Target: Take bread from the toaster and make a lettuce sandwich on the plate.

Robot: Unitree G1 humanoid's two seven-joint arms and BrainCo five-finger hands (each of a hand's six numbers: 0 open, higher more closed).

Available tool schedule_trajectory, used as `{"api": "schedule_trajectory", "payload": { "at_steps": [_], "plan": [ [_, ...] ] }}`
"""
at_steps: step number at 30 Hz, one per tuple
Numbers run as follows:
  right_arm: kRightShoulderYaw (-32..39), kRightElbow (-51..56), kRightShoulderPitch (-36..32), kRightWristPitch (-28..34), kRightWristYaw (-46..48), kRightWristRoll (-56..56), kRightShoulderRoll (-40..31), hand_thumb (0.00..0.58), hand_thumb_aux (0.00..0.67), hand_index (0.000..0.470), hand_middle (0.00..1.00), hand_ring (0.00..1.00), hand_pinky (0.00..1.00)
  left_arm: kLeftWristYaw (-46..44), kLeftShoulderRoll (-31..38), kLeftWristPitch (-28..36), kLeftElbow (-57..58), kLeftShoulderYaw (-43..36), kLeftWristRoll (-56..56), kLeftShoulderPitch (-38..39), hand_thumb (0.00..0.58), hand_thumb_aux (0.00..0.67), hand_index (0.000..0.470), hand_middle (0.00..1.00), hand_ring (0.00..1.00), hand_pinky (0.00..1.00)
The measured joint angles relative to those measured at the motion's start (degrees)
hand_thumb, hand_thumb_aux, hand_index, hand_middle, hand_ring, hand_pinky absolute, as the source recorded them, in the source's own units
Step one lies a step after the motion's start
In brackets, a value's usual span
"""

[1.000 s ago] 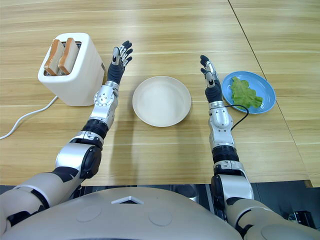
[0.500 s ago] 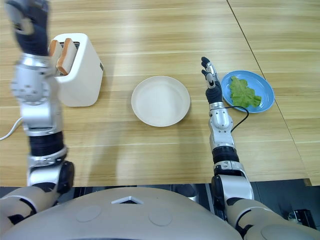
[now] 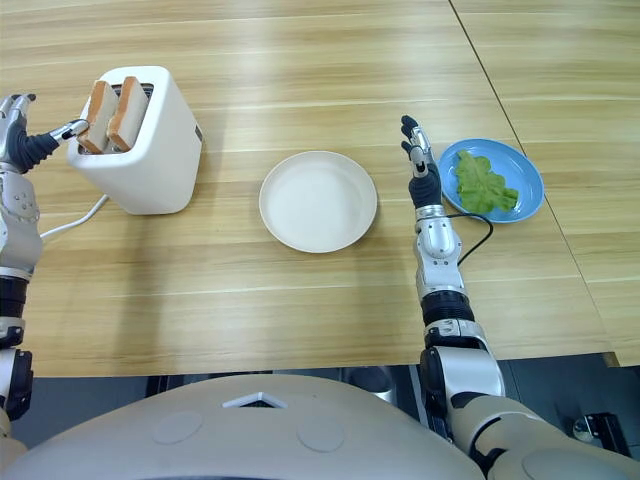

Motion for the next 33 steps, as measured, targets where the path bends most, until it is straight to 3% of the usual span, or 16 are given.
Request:
{"api": "schedule_trajectory", "payload": {
  "at_steps": [21, 33],
  "plan": [
    [-0.1, 1.4, 0.1, -0.4, 0.0, 0.0, -0.3, 0.0, 0.0, 0.0, 0.0, 0.0, 0.0, 1.1, -0.7, 0.8, -6.6, -3.2, -0.6, 0.9, 0.0, 0.0, 0.0, 0.0, 0.0, 0.0],
    [-0.2, 1.7, 0.2, -0.6, 0.0, 0.0, -1.1, 0.0, 0.0, 0.0, 0.0, 0.0, 0.0, -0.5, -0.5, 2.7, -3.2, -5.8, 1.2, 0.4, 0.0, 0.0, 0.0, 0.0, 0.0, 0.0]
  ]
}}
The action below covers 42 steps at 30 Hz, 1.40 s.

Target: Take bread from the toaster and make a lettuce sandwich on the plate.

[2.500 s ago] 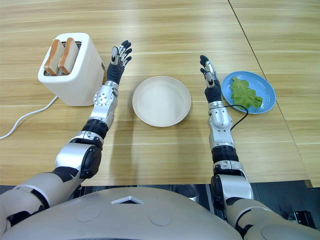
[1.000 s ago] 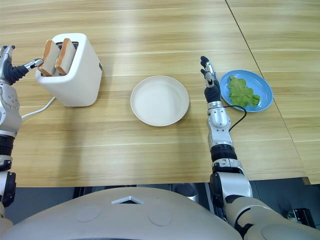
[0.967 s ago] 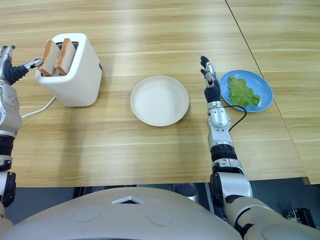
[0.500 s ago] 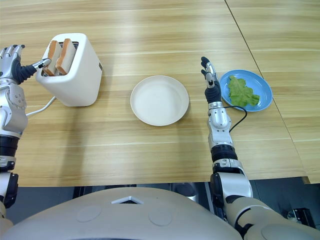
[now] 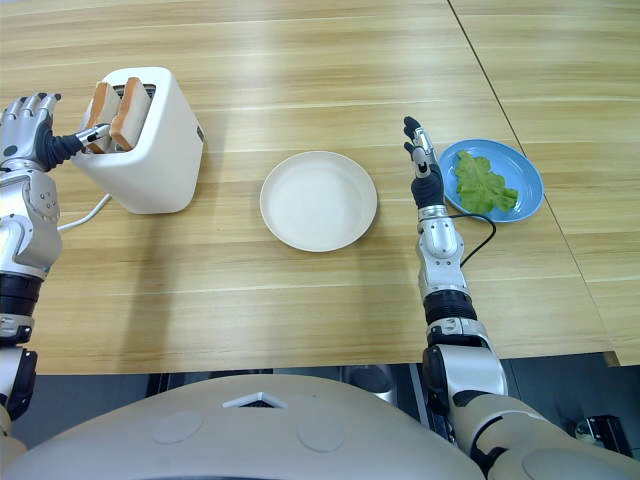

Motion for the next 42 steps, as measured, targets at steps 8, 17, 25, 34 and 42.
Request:
{"api": "schedule_trajectory", "payload": {
  "at_steps": [8, 17, 25, 34, 42],
  "plan": [
    [0.0, -0.3, 0.7, 0.0, -0.1, 0.0, -0.2, 0.0, 0.0, 0.0, 0.0, 0.0, 0.0, 1.0, 0.0, 0.6, 0.1, 0.2, -0.7, -0.5, 0.58, 0.67, 0.46, 1.0, 1.0, 1.0],
    [0.0, -0.4, 0.8, 0.0, -0.4, 0.0, -0.1, 0.0, 0.0, 0.0, 0.0, 0.0, 0.0, 4.9, -0.1, -4.3, -5.7, 0.2, -1.3, -0.3, 0.58, 0.67, 0.46, 1.0, 1.0, 1.0],
    [0.1, -0.4, 0.8, 0.0, -0.4, 0.0, -0.1, 0.0, 0.0, 0.0, 0.0, 0.0, 0.0, 2.5, 0.2, -9.8, -6.5, -3.1, 0.2, 0.2, 0.58, 0.67, 0.46, 1.0, 1.0, 1.0],
    [0.1, -0.4, 0.9, 0.0, -0.4, 0.0, -0.1, 0.0, 0.0, 0.0, 0.0, 0.0, 0.0, 1.3, 0.0, -10.1, -2.1, -2.3, -2.2, -0.7, 0.58, 0.67, 0.46, 1.0, 1.0, 1.0],
    [0.1, -0.4, 1.0, 0.0, -0.4, 0.0, -0.1, 0.0, 0.0, 0.0, 0.0, 0.0, 0.0, 0.9, -0.9, -9.5, 0.5, -2.3, -3.8, -1.3, 0.538, 0.489, 0.336, 1.0, 1.0, 1.0]
  ]
}}
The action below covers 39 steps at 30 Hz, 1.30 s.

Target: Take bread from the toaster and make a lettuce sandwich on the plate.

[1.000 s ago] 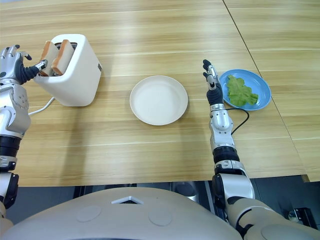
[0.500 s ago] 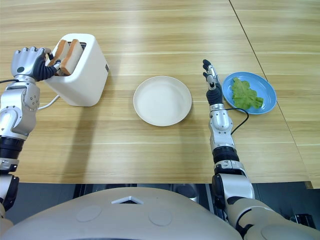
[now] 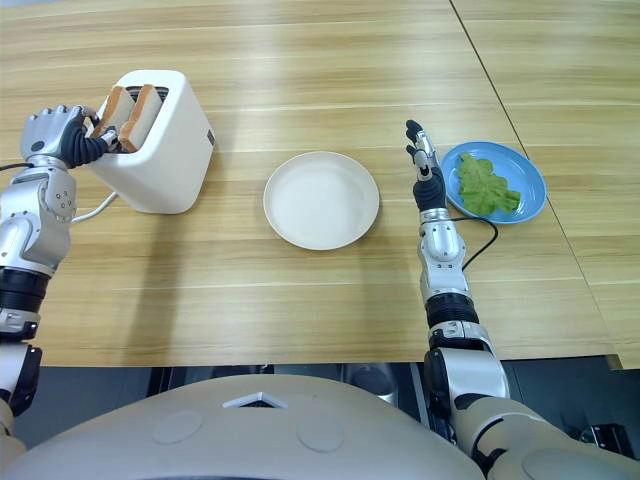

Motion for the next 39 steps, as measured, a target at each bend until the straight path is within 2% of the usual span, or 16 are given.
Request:
{"api": "schedule_trajectory", "payload": {
  "at_steps": [2, 16, 31, 35, 39],
  "plan": [
    [0.0, 0.0, 0.0, 0.0, 0.0, 0.0, 0.0, 0.0, 0.0, 0.0, 0.0, 0.0, 0.0, -0.1, 0.0, 0.0, 0.1, 0.0, -0.2, 0.0, 0.58, 0.67, 0.46, 1.0, 1.0, 1.0],
    [0.0, -0.3, 0.1, 0.0, 0.0, 0.0, 0.0, 0.0, 0.0, 0.0, 0.0, 0.0, 0.0, 0.7, -1.3, -0.3, 0.3, 1.5, -2.6, 0.0, 0.58, 0.67, 0.46, 1.0, 1.0, 1.0],
    [-0.1, -0.3, 0.2, 0.0, -0.7, 0.0, 0.1, 0.0, 0.0, 0.0, 0.0, 0.0, 0.0, 14.2, -2.4, -4.1, -18.0, 11.6, -3.2, 2.6, 0.58, 0.67, 0.46, 1.0, 1.0, 1.0],
    [0.0, -0.3, 0.2, 0.0, -0.8, 0.0, 0.2, 0.0, 0.0, 0.0, 0.0, 0.0, 0.0, 15.9, -4.2, -7.0, -22.9, 14.1, -4.9, 3.1, 0.58, 0.67, 0.46, 1.0, 1.0, 1.0],
    [0.0, -0.2, 0.2, -0.1, -1.0, 0.0, 0.4, 0.0, 0.0, 0.0, 0.0, 0.0, 0.0, 12.6, -8.3, -13.0, -26.9, 14.7, -13.9, 1.6, 0.58, 0.67, 0.46, 1.0, 1.0, 1.0]
  ]
}}
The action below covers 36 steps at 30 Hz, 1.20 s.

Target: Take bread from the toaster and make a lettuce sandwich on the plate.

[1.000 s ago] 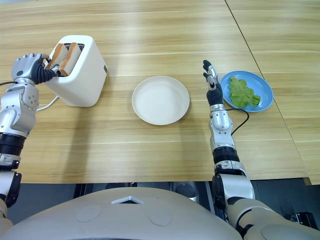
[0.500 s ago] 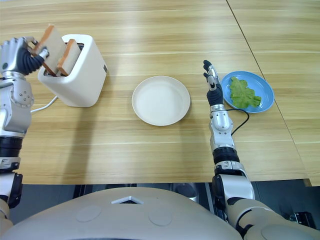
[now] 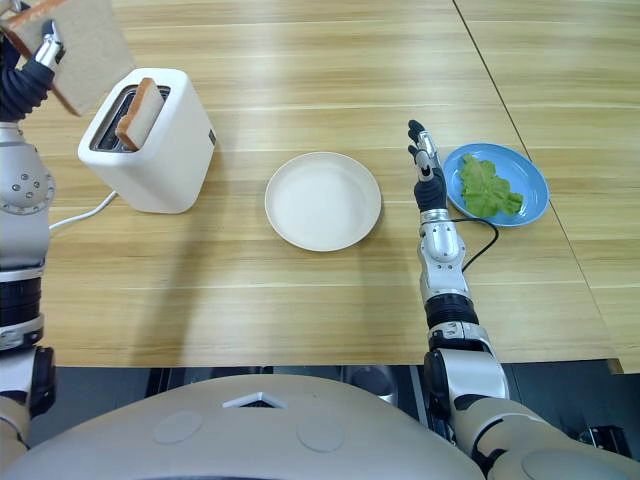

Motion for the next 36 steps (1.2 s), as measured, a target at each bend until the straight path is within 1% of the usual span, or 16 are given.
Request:
{"api": "schedule_trajectory", "payload": {
  "at_steps": [2, 5, 7, 11, 14, 15, 17, 18, 20, 25, 30, 31, 32, 34, 36],
  "plan": [
    [0.0, 0.0, 0.0, 0.0, -0.1, 0.0, 0.1, 0.0, 0.0, 0.0, 0.0, 0.0, 0.0, -3.3, -3.4, -1.9, -1.1, -1.0, -5.4, -0.8, 0.58, 0.67, 0.46, 1.0, 1.0, 1.0],
    [-0.1, 0.2, -0.3, -0.1, -0.2, 0.0, 0.1, 0.0, 0.0, 0.0, 0.0, 0.0, 0.0, -10.3, -9.9, -3.4, -0.8, -4.5, -15.4, -2.2, 0.58, 0.67, 0.46, 1.0, 1.0, 1.0],
    [-0.2, 0.4, -0.4, -0.1, -0.2, 0.0, 0.1, 0.0, 0.0, 0.0, 0.0, 0.0, 0.0, -16.1, -15.4, -3.6, 1.2, -7.4, -22.6, -2.6, 0.58, 0.67, 0.46, 1.0, 1.0, 1.0],
    [-0.7, 0.4, -0.4, -0.1, -0.2, 0.1, -0.1, 0.0, 0.0, 0.0, 0.0, 0.0, 0.0, -25.0, -22.1, -2.1, 8.9, -14.0, -28.6, -3.1, 0.58, 0.67, 0.46, 1.0, 1.0, 1.0],
    [-1.3, 0.3, -0.4, -0.1, -0.3, 0.4, -1.0, 0.0, 0.0, 0.0, 0.0, 0.0, 0.0, -29.3, -24.8, -1.5, 18.2, -17.2, -29.3, -4.7, 0.58, 0.67, 0.46, 1.0, 1.0, 1.0],
    [-1.8, 0.0, -0.3, -0.1, -0.3, 0.5, -1.3, 0.0, 0.0, 0.0, 0.0, 0.0, 0.0, -30.5, -25.6, -1.8, 23.1, -18.2, -29.2, -5.8, 0.58, 0.67, 0.46, 1.0, 1.0, 1.0],
    [-2.4, -0.4, -0.3, -0.1, -0.3, 0.6, -1.8, 0.0, 0.0, 0.0, 0.0, 0.0, 0.0, -31.1, -26.9, -2.5, 32.4, -19.4, -27.7, -7.9, 0.58, 0.67, 0.46, 1.0, 1.0, 1.0],
    [-2.4, -0.5, -0.3, -0.1, -0.3, 0.6, -1.8, 0.0, 0.0, 0.0, 0.0, 0.0, 0.0, -31.1, -27.2, -2.9, 35.3, -19.9, -27.0, -8.4, 0.58, 0.67, 0.46, 1.0, 1.0, 1.0],
    [-2.5, -0.6, -0.1, 0.0, -0.2, 0.6, -1.8, 0.0, 0.0, 0.0, 0.0, 0.0, 0.0, -30.9, -28.5, -4.6, 42.3, -20.8, -25.5, -10.2, 0.58, 0.67, 0.46, 1.0, 1.0, 1.0],
    [-2.4, -2.0, 0.4, 0.5, 0.0, 0.6, -1.7, 0.0, 0.0, 0.0, 0.0, 0.0, 0.0, -28.1, -31.3, -11.1, 60.3, -21.7, -21.5, -18.6, 0.58, 0.67, 0.46, 1.0, 1.0, 1.0],
    [-2.2, -4.3, 1.4, 1.2, 0.3, 0.5, -1.7, 0.0, 0.0, 0.0, 0.0, 0.0, 0.0, -28.1, -33.5, -14.7, 69.7, -23.1, -18.7, -21.6, 0.58, 0.67, 0.46, 1.0, 1.0, 1.0],
    [-2.2, -4.9, 1.6, 1.3, 0.4, 0.5, -1.7, 0.0, 0.0, 0.0, 0.0, 0.0, 0.0, -28.1, -33.6, -15.2, 70.7, -23.6, -18.0, -21.6, 0.566, 0.568, 0.39, 0.56, 0.56, 0.56],
    [-2.2, -5.4, 2.0, 1.5, 0.4, 0.3, -2.0, 0.0, 0.0, 0.0, 0.0, 0.0, 0.0, -28.1, -33.6, -15.6, 71.3, -24.3, -17.2, -21.6, 0.0, 0.0, 0.0, 0.0, 0.0, 0.0],
    [-2.1, -7.1, 2.9, 1.7, 0.4, -0.7, -3.3, 0.0, 0.0, 0.0, 0.0, 0.0, 0.0, -27.3, -33.3, -16.3, 71.7, -25.8, -14.9, -21.6, 0.0, 0.0, 0.0, 0.0, 0.0, 0.0],
    [-2.2, -10.4, 4.1, 1.8, 0.0, -3.2, -6.4, 0.0, 0.0, 0.0, 0.0, 0.0, 0.0, -25.9, -32.5, -16.8, 71.5, -27.6, -12.2, -21.5, 0.0, 0.0, 0.0, 0.0, 0.0, 0.0]
  ]
}}
